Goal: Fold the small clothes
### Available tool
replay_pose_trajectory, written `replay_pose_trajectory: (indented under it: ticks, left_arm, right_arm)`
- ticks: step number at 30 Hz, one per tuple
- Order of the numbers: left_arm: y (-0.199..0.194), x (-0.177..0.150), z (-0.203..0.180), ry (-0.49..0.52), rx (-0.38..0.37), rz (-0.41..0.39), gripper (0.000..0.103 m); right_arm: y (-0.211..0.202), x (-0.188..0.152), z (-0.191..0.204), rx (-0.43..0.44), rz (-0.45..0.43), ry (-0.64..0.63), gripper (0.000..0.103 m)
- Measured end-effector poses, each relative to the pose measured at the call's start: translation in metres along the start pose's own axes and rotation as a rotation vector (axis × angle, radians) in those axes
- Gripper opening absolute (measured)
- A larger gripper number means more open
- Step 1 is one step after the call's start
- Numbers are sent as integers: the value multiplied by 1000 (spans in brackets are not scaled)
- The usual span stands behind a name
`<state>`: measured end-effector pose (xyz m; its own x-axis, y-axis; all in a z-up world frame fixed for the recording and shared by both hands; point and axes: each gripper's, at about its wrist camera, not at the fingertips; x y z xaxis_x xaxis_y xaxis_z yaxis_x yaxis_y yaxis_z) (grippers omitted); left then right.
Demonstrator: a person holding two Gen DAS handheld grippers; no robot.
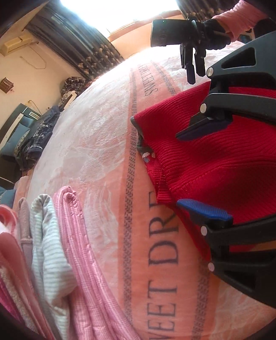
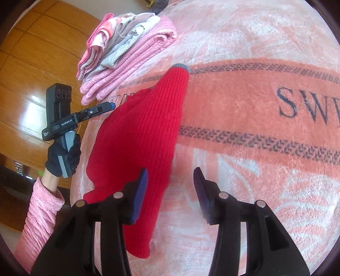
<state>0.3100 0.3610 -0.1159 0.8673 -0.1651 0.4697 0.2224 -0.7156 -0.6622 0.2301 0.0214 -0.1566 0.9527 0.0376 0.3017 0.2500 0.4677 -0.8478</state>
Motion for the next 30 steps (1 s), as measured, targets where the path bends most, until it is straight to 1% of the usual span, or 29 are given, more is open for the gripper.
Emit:
replay_pose_trajectory:
  ticks: [3, 4, 5, 6, 7, 8, 10, 11, 12, 13, 15, 16, 17, 18, 19, 20, 21, 23, 24, 26, 27, 28, 30]
  left_arm:
    - [15, -1, 9, -8, 59, 28, 60]
    - [18, -1, 11, -10, 64, 32, 59]
    - [21, -1, 12, -8, 54, 32, 57]
    - [23, -3, 12, -2, 47, 33, 48]
    - [26, -5, 10, 10, 44, 39, 27]
    - [29, -7, 7, 25, 54, 47, 20]
    - [28, -8, 3, 42, 69, 31, 13]
    - [23, -9, 2, 43, 63, 6, 12]
    - [16, -9, 2, 41, 64, -31, 10]
    - [7, -11, 1, 38, 80, -87, 10]
    - [-13, -15, 3, 30, 96, -196, 10]
    - [-18, -17, 6, 25, 109, -220, 10]
    - [-15, -18, 10, 10, 110, -204, 11]
    - [-8, -19, 15, -8, 109, -168, 12]
    - [0, -19, 17, -22, 119, -133, 16]
    - [9, -20, 20, -30, 128, -105, 17]
    - [13, -23, 20, -29, 130, -95, 18]
    - [10, -25, 17, -30, 133, -101, 26]
    - [5, -25, 17, -42, 119, -104, 33]
    - [-13, -28, 15, -81, 93, -137, 38]
    - [-26, -33, 13, -95, 75, -158, 47]
    - [-38, -40, 12, -102, 60, -181, 50]
    - [-57, -59, 10, -121, 43, -202, 51]
  right_arm:
    - [7, -2, -10, 17, 11, 25, 45]
    - [9, -2, -13, 20, 12, 27, 45]
    - [9, -3, -14, 22, 11, 29, 45]
    - [8, -3, -14, 24, 11, 31, 45]
    - [7, -3, -14, 23, 11, 34, 45]
    - [6, -3, -15, 19, 12, 39, 45]
    - [2, -4, -16, 12, 9, 45, 45]
    - [1, -4, -17, 12, 7, 48, 45]
    - [2, -3, -16, 12, 6, 52, 45]
    - [1, -3, -16, 11, 5, 56, 45]
    - [-1, -4, -16, 8, 5, 57, 45]
    - [0, -4, -14, 5, 3, 56, 46]
    - [1, -3, -13, 1, 3, 55, 46]
    - [3, -2, -11, -3, 5, 55, 46]
    - [5, -2, -9, -3, 8, 55, 46]
    - [7, -2, -6, -2, 12, 51, 46]
    - [8, -2, -4, -7, 16, 46, 46]
    - [9, -2, 1, -16, 18, 31, 48]
    - [9, -2, 3, -18, 17, 24, 48]
    - [7, -2, 5, -17, 15, 18, 49]
    - [6, -2, 6, -15, 13, 17, 49]
    - [5, -2, 7, -11, 12, 14, 49]
    - [2, -3, 10, -9, 11, 1, 50]
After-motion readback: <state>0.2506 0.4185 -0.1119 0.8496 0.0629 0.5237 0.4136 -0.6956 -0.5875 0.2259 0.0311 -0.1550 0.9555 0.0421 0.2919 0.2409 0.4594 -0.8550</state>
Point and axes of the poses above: each gripper's, at about its wrist camera, not at the fingertips, and y roughly the way its jaws point, z to its left, x to its top, and after that the axes turned 15 degrees about -x, right-handed
